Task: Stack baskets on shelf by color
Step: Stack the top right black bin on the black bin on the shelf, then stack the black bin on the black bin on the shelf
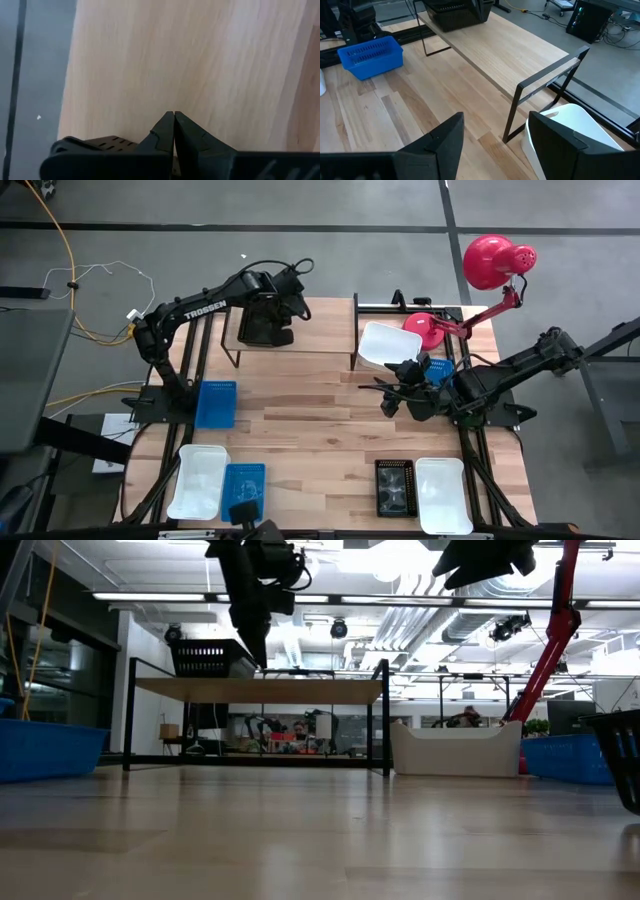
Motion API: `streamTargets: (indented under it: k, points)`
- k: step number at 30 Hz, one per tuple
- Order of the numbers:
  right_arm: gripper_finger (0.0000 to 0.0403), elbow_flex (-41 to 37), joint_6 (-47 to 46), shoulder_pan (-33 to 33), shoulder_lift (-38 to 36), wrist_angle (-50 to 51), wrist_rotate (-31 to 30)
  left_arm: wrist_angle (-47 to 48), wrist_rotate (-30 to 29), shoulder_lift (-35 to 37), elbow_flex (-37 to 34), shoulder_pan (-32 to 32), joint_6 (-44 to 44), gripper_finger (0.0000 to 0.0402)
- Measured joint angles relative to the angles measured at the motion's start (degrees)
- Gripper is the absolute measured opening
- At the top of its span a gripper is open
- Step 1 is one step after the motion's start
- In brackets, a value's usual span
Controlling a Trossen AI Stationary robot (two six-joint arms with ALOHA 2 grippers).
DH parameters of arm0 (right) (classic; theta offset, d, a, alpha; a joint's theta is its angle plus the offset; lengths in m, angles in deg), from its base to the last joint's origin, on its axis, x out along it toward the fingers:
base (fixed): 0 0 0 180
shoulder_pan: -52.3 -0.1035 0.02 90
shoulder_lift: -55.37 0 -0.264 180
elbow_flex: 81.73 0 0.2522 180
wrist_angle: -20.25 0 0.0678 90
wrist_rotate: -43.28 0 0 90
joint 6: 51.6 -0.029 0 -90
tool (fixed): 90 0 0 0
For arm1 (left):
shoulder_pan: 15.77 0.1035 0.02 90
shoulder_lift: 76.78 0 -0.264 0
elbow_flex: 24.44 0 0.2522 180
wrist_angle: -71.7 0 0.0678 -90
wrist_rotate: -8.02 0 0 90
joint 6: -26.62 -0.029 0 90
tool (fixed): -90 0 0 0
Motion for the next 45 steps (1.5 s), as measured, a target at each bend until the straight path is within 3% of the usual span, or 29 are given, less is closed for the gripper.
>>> streamTargets:
  k: [13,26,40,45]
  points:
    - [0.0208,0.00,0.02,0.00,0.00,0.00,-0.02,2.42,-0.26,0.32,0.00,0.00,-0.03,0.0000]
    - [0.0208,0.00,-0.02,0.00,0.02,-0.02,0.00,8.83,-5.37,0.72,-0.04,1.48,0.62,0.0000]
    - [0.0208,0.00,-1.04,0.00,0.02,-0.04,0.07,8.10,-5.34,9.72,-0.04,1.37,1.51,0.0000]
    - [0.0209,0.00,-0.98,0.00,0.02,1.23,1.09,4.55,0.00,15.83,-0.04,0.93,9.70,0.0000]
